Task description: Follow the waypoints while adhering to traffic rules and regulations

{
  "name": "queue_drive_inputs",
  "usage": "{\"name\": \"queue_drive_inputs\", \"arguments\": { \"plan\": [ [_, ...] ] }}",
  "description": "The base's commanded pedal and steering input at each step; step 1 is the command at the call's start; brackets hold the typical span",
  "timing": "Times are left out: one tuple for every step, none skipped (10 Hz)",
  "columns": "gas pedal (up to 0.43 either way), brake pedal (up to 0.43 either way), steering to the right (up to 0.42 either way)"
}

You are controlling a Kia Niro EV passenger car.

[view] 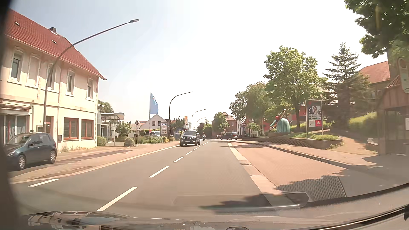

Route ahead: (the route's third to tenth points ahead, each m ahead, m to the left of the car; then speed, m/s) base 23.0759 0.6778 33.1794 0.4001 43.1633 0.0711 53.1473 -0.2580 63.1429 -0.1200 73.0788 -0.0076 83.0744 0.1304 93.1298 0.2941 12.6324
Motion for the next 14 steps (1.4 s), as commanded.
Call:
{"name": "queue_drive_inputs", "arguments": {
  "plan": [
    [0.169,0.000,-0.001],
    [0.169,0.000,-0.001],
    [0.169,0.000,0.000],
    [0.169,0.000,0.000],
    [0.169,0.000,0.000],
    [0.169,0.000,0.000],
    [0.169,0.000,0.001],
    [0.169,0.000,0.001],
    [0.169,0.000,0.002],
    [0.169,0.000,0.003],
    [0.169,0.000,0.004],
    [0.169,0.000,0.005],
    [0.169,0.000,0.005],
    [0.169,0.000,0.004]
  ]
}}
